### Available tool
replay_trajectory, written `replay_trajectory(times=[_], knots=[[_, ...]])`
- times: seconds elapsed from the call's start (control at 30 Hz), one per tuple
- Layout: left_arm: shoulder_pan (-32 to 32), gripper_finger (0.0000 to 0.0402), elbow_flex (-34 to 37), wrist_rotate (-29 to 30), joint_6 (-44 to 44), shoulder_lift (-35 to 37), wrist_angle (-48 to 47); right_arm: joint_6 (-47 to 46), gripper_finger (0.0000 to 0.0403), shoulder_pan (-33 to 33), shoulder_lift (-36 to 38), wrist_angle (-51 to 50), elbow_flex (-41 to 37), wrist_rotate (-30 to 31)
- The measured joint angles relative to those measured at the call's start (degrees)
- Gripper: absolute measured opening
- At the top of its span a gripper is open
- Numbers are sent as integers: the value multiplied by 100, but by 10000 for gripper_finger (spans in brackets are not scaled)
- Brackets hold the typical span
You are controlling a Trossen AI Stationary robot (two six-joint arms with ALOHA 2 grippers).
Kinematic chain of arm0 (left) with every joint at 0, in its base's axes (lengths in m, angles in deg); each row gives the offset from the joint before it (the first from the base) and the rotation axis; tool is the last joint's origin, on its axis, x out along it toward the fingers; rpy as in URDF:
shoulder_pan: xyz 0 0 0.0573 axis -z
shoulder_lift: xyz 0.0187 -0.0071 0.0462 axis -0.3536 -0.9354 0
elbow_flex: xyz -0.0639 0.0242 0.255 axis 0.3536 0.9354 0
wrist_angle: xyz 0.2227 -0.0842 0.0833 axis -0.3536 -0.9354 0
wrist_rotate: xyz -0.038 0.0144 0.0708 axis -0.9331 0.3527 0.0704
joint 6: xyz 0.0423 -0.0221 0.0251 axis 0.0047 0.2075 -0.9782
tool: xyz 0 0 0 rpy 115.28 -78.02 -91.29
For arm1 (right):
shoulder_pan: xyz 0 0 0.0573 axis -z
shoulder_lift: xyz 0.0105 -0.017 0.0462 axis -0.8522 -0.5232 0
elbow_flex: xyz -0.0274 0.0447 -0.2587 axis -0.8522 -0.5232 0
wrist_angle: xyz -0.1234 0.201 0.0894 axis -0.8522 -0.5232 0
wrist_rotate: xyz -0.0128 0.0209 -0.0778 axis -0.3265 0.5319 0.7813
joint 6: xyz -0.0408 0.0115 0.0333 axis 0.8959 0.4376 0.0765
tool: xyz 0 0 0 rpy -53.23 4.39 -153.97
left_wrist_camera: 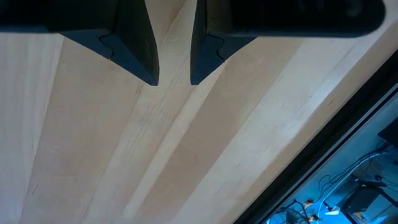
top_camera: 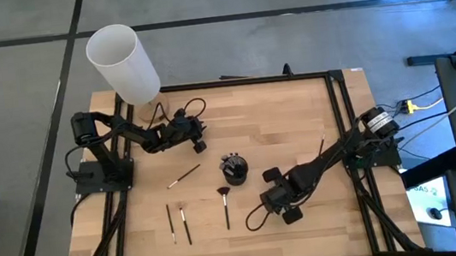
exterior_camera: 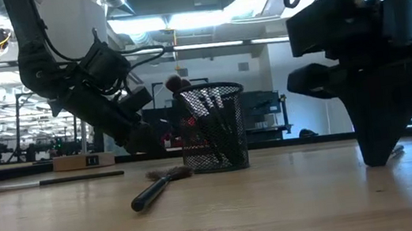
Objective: Pick & Place Makeup Brushes
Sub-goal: Put the eyeshadow brush into the makeup organizer
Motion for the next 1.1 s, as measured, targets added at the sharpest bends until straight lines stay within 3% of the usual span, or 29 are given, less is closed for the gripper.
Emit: replay_trajectory(times=[0.1,0.2,0.33,0.47,0.63,0.9,1.1], knots=[[0,88,0,0,0,0,0,-39,5,21,9,-86,100,154],[0,88,0,0,0,0,0,-12,4,73,71,-270,349,847],[0,88,0,-4,0,0,-2,-84,3,152,544,-483,834,1710],[0,88,0,-61,0,0,-2,-373,2,306,1187,-240,931,2041],[0,88,0,-101,-4,0,-2,-626,1,566,2099,1793,405,2388],[0,88,0,-129,-4,0,-3,-986,1,1110,2536,6280,-1320,1361],[0,88,0,-128,-7,0,-2,-2063,1,1428,2287,7557,-2172,1096]])
